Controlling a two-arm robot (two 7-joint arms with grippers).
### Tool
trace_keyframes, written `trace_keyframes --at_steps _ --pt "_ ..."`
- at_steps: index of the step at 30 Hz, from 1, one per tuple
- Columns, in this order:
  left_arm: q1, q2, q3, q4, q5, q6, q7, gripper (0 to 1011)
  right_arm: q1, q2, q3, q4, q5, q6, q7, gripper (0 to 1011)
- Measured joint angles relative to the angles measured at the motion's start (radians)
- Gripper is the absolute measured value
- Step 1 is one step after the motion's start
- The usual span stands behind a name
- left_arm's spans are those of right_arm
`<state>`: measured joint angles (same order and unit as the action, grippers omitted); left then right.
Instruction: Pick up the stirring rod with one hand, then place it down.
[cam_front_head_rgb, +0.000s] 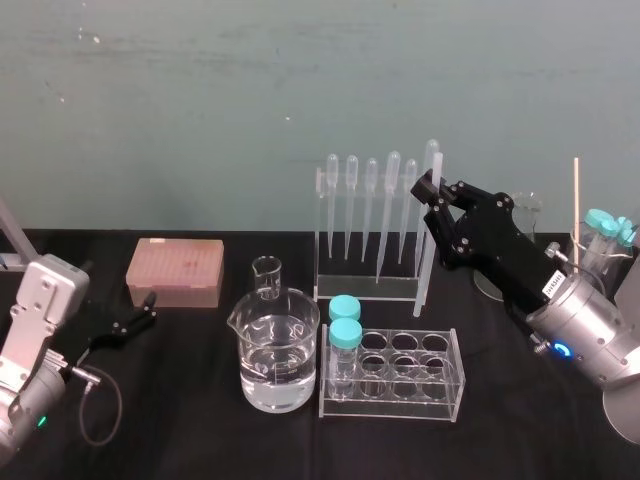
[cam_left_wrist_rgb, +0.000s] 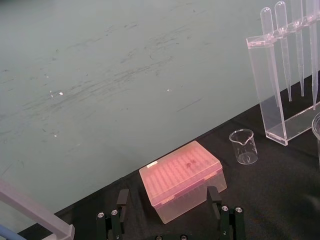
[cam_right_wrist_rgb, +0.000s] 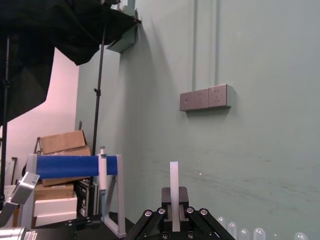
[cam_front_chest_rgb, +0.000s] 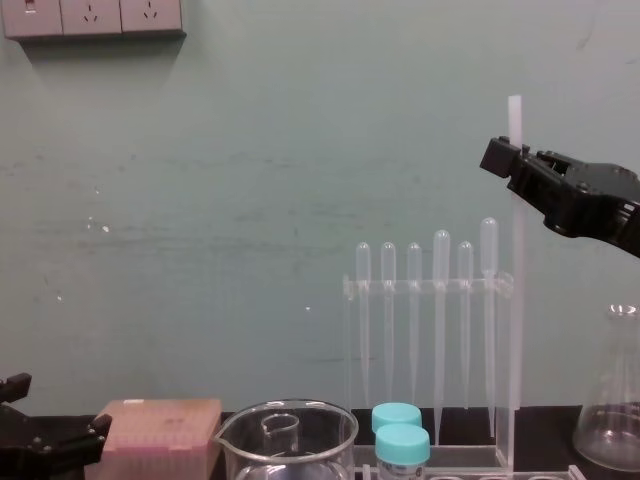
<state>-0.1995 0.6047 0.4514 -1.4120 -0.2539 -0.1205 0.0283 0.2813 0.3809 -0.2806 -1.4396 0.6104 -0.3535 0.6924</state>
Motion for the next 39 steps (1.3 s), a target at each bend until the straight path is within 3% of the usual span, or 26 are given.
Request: trace_keyframes --at_steps 16,29,39 --pt "0.0 0.0 0.0 0.0 0.0 0.0 0.0 1000 0.032 0.0 -0.031 0.101 0.007 -0.014 0.025 69" --pt "0.0 0.0 0.0 0.0 0.0 0.0 0.0 1000 0.072 -0.027 -0.053 0.203 -0.006 -0.013 0.035 69" --pt "0.0 0.0 0.0 0.0 0.0 0.0 0.0 1000 0.107 -0.057 -0.065 0.279 -0.002 -0.052 0.078 69"
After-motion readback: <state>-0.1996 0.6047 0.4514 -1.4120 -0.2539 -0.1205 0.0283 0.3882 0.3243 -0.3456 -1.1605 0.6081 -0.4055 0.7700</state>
